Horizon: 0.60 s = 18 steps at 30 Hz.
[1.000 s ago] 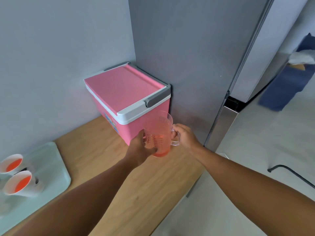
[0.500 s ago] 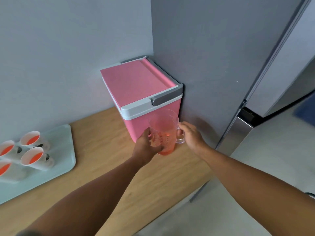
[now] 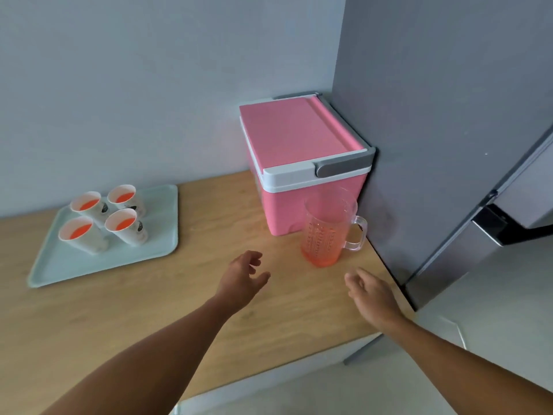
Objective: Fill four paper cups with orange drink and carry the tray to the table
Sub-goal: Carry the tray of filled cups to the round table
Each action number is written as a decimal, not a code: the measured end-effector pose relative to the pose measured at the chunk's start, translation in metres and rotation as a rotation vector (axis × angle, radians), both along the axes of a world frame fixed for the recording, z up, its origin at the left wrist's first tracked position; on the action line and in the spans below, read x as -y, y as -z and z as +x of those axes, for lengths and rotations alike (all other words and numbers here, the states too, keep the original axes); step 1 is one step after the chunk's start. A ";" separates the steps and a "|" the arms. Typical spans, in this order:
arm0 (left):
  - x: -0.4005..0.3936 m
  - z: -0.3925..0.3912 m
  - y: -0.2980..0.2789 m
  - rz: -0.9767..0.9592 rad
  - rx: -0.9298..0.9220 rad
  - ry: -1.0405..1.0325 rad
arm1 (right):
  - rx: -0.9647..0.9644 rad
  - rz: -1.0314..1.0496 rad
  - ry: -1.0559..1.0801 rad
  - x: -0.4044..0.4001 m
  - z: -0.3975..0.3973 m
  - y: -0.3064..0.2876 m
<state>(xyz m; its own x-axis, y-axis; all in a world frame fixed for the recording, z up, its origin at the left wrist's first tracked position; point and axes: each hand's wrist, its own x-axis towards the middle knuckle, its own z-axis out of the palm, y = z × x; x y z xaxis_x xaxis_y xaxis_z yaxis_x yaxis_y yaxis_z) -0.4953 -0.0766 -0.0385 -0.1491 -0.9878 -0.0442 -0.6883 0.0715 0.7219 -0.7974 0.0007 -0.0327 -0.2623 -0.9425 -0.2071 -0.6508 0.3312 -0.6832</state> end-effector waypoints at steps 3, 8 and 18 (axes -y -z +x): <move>-0.016 0.054 0.003 -0.005 0.060 -0.063 | -0.135 0.055 -0.098 -0.004 0.025 0.003; -0.052 0.148 0.005 0.022 0.100 -0.207 | -0.243 0.088 -0.202 0.003 0.091 -0.006; -0.130 0.321 0.002 0.051 0.181 -0.382 | -0.344 0.142 -0.299 0.013 0.245 -0.026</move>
